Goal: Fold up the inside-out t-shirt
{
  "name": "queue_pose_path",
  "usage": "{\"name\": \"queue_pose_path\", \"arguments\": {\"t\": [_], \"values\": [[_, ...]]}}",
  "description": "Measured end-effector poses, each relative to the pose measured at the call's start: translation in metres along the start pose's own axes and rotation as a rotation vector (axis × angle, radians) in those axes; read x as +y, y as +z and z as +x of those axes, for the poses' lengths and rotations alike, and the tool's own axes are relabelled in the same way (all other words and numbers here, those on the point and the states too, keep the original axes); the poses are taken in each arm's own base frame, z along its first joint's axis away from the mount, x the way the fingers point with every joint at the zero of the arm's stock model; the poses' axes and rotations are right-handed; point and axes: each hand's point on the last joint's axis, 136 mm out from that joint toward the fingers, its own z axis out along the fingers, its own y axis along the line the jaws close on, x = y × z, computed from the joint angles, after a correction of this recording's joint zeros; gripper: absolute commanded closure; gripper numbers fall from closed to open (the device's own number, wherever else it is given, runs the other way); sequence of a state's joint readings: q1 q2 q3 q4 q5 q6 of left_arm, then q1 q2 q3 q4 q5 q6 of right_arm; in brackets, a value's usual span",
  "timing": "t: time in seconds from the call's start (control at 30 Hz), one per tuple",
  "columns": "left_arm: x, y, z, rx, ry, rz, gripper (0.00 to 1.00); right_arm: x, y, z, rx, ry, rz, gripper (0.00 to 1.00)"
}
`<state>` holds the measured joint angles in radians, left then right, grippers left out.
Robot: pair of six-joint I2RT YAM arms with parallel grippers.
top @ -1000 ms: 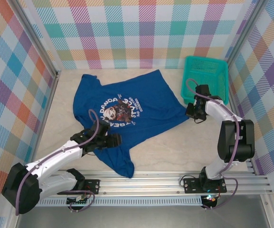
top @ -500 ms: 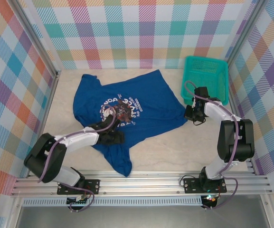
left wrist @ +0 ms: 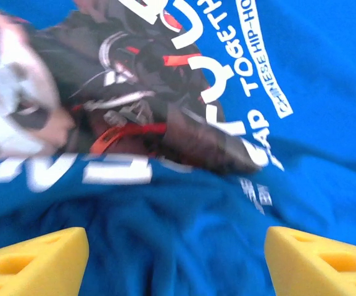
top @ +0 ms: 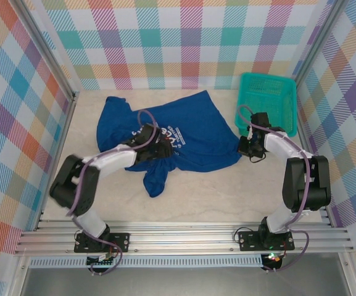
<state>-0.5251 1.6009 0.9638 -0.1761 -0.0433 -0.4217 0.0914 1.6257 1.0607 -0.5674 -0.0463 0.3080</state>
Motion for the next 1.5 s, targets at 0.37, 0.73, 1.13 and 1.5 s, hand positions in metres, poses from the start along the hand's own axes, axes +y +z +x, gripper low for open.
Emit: {"name": "queue_pose_path", "arguments": {"t": [0.37, 0.73, 1.13, 1.5], "values": [[0.041, -0.074, 0.13, 0.173, 0.014, -0.029, 0.32, 0.001, 0.0, 0.001, 0.002, -0.011, -0.008, 1.0], [0.031, -0.058, 0.17, 0.297, 0.165, -0.016, 0.38, 0.005, 0.0, 0.002, 0.009, -0.022, -0.022, 1.0], [0.02, -0.048, 0.176, 0.305, 0.326, -0.045, 0.45, 0.007, 0.0, 0.003, 0.011, -0.04, -0.027, 1.0], [0.024, -0.046, 0.163, 0.265, 0.404, -0.131, 0.82, 0.008, 0.0, 0.004, 0.012, -0.041, -0.03, 1.0]]}}
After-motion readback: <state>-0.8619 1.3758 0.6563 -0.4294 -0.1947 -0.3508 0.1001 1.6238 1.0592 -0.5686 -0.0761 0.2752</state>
